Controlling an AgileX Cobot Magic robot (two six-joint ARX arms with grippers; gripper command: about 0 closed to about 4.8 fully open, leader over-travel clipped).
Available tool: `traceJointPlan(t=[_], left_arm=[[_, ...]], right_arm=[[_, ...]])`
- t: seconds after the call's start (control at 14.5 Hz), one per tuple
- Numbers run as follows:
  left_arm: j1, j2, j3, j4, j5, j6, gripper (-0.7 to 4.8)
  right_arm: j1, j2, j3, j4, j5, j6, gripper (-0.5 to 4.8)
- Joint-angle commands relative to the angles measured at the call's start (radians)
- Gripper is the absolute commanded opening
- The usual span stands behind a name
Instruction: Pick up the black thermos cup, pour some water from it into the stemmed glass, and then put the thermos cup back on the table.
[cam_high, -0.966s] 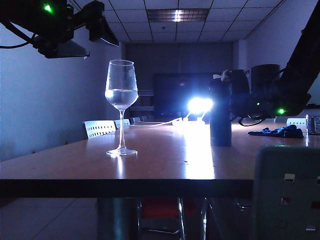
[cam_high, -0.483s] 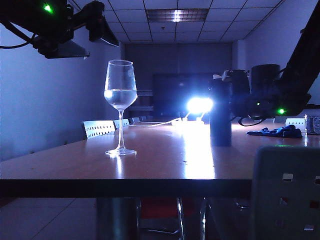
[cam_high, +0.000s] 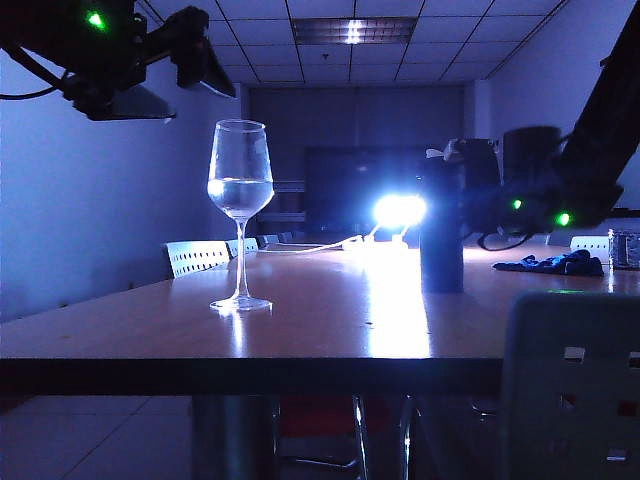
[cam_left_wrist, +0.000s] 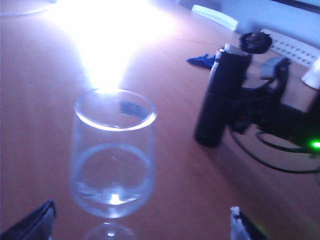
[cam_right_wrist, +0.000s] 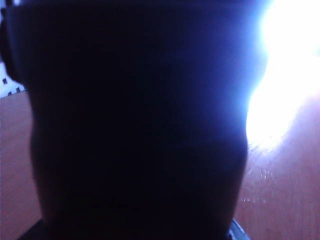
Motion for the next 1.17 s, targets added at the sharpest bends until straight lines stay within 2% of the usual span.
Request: traceJointPlan(t=[0.07,0.28,0.55,0.97,1.17], left_arm=[[-0.001,-0.005,0.005,0.006,-0.033,0.008,4.79],[-0.001,-0.005,0.005,0.006,-0.035,0.008,4.79],[-0.001,-0.012,0.015,0.018,-0.043,0.007,4.79],[0.000,-0.088,0.055,-0.064,-0.044,-0.004,4.79],[0.003,-0.098,0.055,-0.110,-0.061,0.000,4.79]], right_arm=[[0.002,-0.093,0.007,-0.020,-0.083,0.038,0.75],[0.014,-0.185,0.007,-0.027,-0.129,0.038,0.75],[0.051,-0.324,0.007,-0.175,-0.156,-0.013,0.76],[0.154,-0.482,0.007,-0.337,-0.150,-0.072,0.76],[0.237,-0.512,0.007,-0.425,-0.097,-0.221,0.76]])
